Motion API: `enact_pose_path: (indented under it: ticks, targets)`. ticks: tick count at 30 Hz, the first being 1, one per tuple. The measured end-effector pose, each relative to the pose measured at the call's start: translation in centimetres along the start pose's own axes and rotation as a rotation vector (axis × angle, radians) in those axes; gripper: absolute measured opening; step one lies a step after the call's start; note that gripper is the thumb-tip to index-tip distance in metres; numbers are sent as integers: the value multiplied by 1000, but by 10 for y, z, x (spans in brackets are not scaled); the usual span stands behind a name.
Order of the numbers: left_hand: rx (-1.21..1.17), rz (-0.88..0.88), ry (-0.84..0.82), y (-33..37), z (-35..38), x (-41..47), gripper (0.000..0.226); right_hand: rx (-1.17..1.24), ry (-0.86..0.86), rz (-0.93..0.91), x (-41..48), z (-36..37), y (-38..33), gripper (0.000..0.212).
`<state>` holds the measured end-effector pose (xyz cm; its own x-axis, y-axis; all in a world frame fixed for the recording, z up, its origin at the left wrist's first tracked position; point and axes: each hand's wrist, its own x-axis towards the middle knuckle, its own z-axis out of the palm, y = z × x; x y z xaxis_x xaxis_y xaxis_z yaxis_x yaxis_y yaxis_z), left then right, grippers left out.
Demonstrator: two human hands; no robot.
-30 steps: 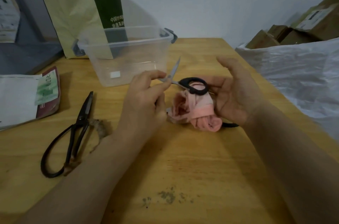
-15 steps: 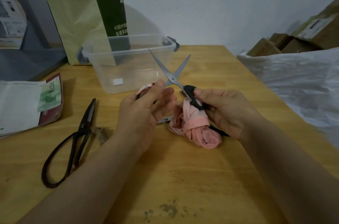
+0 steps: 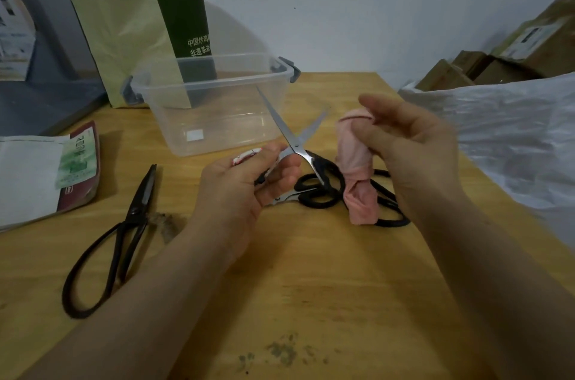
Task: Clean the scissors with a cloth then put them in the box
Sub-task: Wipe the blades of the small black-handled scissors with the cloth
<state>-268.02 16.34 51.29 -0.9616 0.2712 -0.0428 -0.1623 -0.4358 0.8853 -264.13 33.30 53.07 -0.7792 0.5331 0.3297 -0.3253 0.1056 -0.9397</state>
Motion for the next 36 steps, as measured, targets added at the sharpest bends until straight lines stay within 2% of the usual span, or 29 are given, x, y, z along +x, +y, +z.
enact_pose_path:
  ticks: [5,7,10,12,20,24,27,29,31,33,36]
  targets:
    - [-25,-50,-10,-5,4,-1,33,-2,-241,-61,-10,17,11,21]
    - [-64,-74,-36,-6,5,-2,42,-112,-288,-151,-11,19,17,22]
    - [-91,-87,-69,-6,7,-4,44,-321,-263,-387,-9,19,27,24]
    - [-92,-77,-77,-7,8,-5,41,-390,-237,-437,-8,20,34,19]
    - [-73,-52,-78,-13,13,-9,28,-332,-197,-399,-10,25,33,11]
    - [-88,-39,-84,-15,18,-12,26,-591,-112,-451,-14,28,31,3]
    - [-89,-39,-93,-14,19,-13,25,-748,-93,-487,-16,33,32,7]
    - [-113,-63,-62,-13,18,-12,28,-598,-54,-342,-14,32,29,5]
    - [-154,-94,-14,-12,18,-10,31,-291,-5,-135,-9,25,25,11]
    - [-178,-103,10,-12,17,-9,32,-80,-83,13,-8,18,22,10]
    - [-170,-91,-13,-12,15,-8,30,-63,-233,4,-13,19,24,9]
